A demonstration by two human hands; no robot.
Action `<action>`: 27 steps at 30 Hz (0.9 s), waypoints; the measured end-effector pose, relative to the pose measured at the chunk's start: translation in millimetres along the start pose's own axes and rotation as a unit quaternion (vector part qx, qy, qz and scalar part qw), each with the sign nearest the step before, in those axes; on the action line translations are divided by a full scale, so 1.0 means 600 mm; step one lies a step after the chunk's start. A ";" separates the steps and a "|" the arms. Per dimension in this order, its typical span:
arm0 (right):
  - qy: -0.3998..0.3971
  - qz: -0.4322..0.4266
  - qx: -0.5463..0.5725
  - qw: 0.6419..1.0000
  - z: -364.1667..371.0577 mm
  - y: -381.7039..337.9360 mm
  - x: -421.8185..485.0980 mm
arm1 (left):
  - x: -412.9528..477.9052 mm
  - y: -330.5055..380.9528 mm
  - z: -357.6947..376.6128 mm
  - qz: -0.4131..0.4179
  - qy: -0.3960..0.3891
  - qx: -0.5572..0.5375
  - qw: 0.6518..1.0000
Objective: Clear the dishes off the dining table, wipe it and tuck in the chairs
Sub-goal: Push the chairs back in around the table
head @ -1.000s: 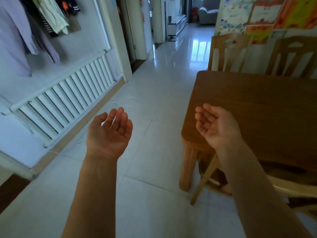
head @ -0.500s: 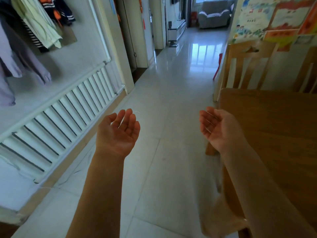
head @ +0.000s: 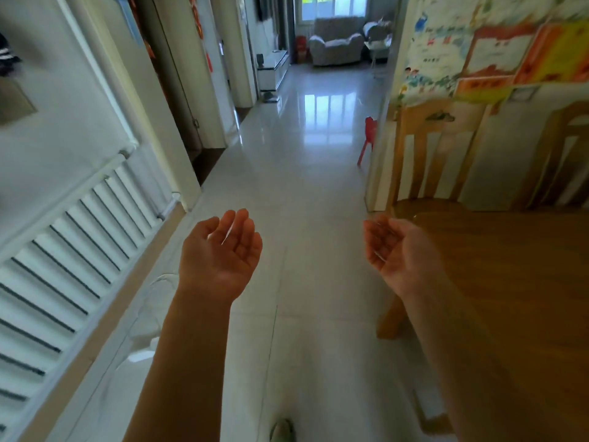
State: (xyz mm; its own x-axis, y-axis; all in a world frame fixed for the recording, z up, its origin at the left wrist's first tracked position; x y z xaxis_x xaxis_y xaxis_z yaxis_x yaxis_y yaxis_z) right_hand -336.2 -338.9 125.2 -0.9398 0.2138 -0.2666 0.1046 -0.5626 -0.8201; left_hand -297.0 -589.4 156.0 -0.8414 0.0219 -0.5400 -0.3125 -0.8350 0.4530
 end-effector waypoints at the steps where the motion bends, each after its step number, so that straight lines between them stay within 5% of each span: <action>1: 0.015 -0.007 0.007 1.000 0.013 -0.006 0.031 | 0.035 0.024 0.019 -0.005 -0.005 0.013 1.000; 7: 0.103 -0.046 0.041 0.993 0.081 -0.052 0.193 | 0.253 0.123 0.172 -0.051 -0.059 0.075 0.994; 15: 0.207 -0.081 0.039 0.974 0.062 -0.088 0.414 | 0.534 0.089 0.336 -0.166 -0.121 0.143 0.968; 27: 0.251 -0.106 0.073 0.959 0.095 -0.221 0.872 | 0.945 0.050 0.661 -0.222 -0.137 0.226 0.938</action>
State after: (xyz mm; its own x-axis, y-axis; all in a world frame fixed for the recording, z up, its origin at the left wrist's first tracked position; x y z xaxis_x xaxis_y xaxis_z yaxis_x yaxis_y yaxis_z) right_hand -860.3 -197.8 123.0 -0.6556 0.6728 -0.3428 -0.1516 -0.5620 -0.8132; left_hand -958.2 -383.8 144.6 -0.6470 0.5047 -0.5715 -0.7616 -0.3924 0.5157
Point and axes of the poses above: each hand's wrist, its own x-axis towards the middle knuckle, its own z-axis out of the palm, y = z × x, the point moved 10 cm from there along x, towards the middle knuckle, and after that the axes turned 13 degrees about -z, right-handed, at the moved point
